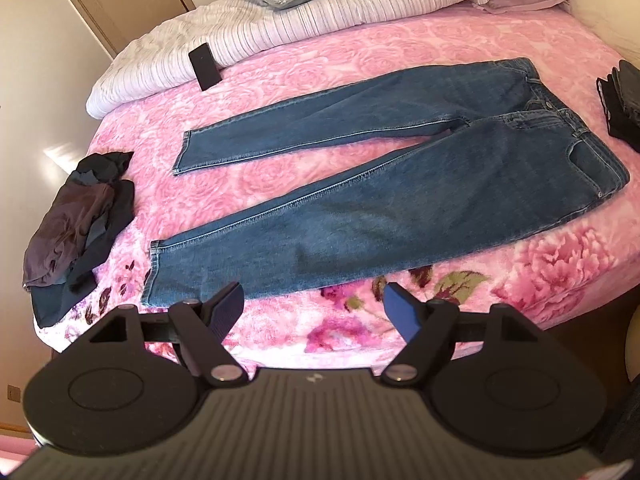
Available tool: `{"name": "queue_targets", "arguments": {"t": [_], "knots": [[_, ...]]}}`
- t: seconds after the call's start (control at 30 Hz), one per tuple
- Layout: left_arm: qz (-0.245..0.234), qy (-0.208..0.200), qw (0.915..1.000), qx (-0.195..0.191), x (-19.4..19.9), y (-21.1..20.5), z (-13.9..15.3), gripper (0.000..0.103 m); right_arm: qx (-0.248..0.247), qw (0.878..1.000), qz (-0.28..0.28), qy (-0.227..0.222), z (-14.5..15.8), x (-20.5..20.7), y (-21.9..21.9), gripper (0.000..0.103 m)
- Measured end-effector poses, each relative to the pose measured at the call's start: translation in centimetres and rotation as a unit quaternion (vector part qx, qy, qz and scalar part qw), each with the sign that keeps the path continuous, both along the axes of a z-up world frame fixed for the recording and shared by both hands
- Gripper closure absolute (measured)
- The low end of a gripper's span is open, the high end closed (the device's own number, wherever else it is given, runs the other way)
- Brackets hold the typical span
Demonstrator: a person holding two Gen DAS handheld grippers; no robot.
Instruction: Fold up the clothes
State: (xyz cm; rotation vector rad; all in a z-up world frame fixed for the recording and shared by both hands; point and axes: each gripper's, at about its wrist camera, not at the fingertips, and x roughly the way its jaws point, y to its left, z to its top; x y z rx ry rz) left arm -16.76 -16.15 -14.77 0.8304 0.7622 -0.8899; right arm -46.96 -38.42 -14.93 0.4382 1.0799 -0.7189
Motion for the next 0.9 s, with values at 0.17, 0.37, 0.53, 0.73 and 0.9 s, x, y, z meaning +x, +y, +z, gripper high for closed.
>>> {"name": "queue_targets", "arguments": {"t": [0.17,0.37,0.53,0.73,0.9], "knots": [[0.000,-0.001,1.0000,0.000,-0.7,0.2,0.1,0.029,0.004,1.000,0.010,-0.005,-0.1,0.2,0.5,0.022],[0.012,-0.003,0.9999,0.001,-1.1,0.9,0.1,0.029,0.008,1.000,0.021,-0.007,-0.4,0.3,0.5,0.022],[0.023,-0.009,0.9997,0.005,-1.4,1.8,0.2,0.029,0.008,0.999,0.034,-0.008,-0.7,0.6,0.3,0.022],[0.009,-0.061,0.9979,0.022,-2.6,3.4,-0.5,0.029,0.000,0.997,0.074,-0.012,-1.9,1.7,0.3,0.022],[-0.033,-0.120,0.9908,0.053,-3.5,5.4,-2.1,0.029,-0.027,0.990,0.140,0.003,-3.3,4.1,1.5,0.022]]}}
